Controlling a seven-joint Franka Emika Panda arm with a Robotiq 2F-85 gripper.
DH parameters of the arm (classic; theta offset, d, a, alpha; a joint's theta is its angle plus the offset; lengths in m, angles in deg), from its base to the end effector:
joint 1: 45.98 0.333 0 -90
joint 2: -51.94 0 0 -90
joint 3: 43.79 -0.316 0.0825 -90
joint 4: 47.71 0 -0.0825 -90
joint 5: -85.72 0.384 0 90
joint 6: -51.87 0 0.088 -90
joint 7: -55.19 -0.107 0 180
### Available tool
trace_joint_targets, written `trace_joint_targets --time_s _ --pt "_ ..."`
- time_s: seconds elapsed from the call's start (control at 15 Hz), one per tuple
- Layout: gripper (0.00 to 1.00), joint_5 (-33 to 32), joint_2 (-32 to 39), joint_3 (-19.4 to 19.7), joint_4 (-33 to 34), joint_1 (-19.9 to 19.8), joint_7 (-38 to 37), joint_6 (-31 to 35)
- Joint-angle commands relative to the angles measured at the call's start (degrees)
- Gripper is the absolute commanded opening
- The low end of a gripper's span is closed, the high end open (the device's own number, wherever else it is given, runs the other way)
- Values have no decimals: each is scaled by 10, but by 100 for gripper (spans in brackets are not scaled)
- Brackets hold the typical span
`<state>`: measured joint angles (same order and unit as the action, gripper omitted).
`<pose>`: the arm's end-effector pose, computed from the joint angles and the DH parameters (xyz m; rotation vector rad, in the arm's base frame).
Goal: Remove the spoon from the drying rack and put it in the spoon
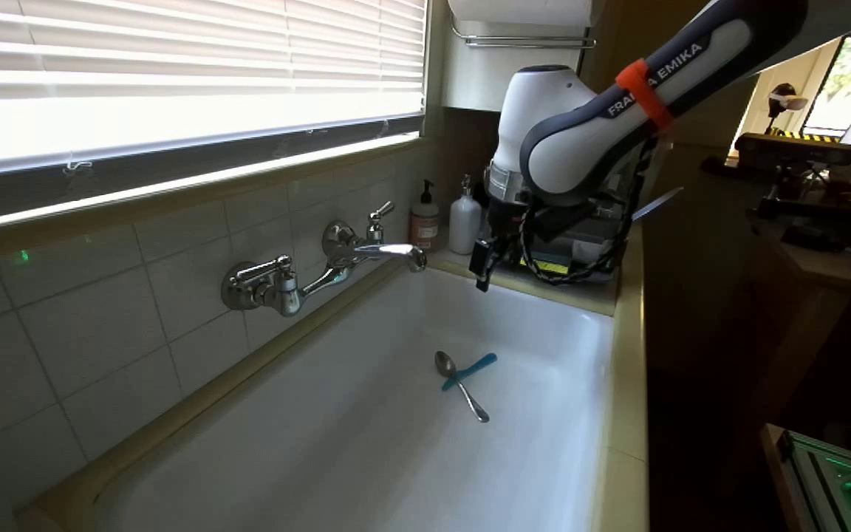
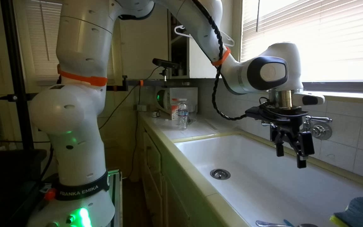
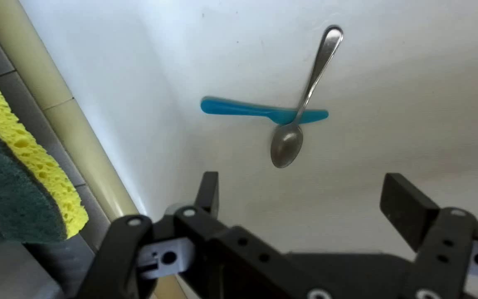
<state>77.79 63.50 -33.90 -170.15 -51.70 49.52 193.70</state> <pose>0.5587 -0.1538 0.3263 2.9714 -0.3924 0.1897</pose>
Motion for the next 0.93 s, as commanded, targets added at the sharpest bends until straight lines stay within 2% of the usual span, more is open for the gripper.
trace_joint_targets --time_s 0.0,0.6,0.67,0.87 --pt "100 -6 -41 -2 -51 -2 -7 40" --pt "100 -16 -84 -4 -93 -3 -17 55" --pt "100 -1 -65 -6 -65 -5 0 34" --pt "100 -1 -70 -6 -70 -6 0 35"
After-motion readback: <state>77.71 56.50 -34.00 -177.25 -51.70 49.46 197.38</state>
